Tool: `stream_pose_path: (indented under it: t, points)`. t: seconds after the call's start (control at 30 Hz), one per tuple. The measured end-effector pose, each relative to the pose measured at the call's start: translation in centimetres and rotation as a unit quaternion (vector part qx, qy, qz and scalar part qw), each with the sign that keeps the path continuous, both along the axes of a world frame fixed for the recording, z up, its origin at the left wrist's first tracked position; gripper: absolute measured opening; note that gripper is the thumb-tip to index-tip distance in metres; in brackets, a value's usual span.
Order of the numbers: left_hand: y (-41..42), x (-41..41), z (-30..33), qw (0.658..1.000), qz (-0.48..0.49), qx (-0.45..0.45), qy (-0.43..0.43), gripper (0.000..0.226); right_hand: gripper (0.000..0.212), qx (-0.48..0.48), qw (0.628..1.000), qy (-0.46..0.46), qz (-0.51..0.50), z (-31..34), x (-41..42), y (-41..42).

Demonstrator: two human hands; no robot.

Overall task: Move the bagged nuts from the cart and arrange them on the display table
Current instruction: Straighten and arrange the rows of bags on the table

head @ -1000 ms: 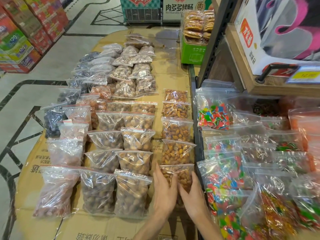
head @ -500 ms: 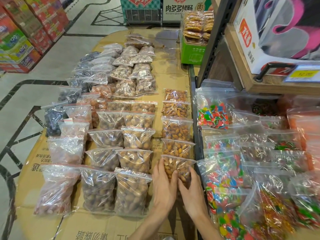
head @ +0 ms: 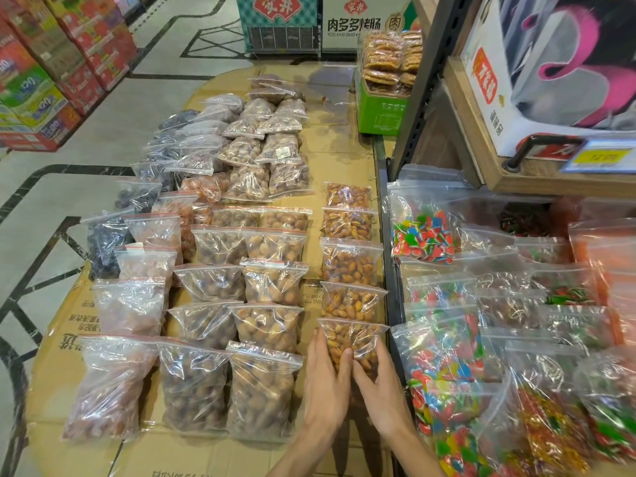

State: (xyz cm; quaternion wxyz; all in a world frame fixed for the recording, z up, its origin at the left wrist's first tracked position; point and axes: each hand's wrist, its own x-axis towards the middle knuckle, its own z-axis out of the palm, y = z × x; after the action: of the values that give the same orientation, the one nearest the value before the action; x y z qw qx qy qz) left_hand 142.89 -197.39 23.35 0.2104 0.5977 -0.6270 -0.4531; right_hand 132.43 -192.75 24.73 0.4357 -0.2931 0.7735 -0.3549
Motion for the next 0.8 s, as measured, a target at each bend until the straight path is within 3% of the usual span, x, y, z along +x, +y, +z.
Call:
stream_pose_path:
  t: [0.27,0.8]
  points:
    - [-0.1,-0.1,-0.9,0.999,-0.024,0.001,-0.037,0.071,0.067,0.008,1.0,0.014,-0.027,-1.2,-0.3,0.2]
    - [-1.1,1.0,-1.7,0.997,-0.071,-0.02,-0.005,0.07,0.078,0.001,1.0,0.007,0.016,-1.2,-0.2,0.1]
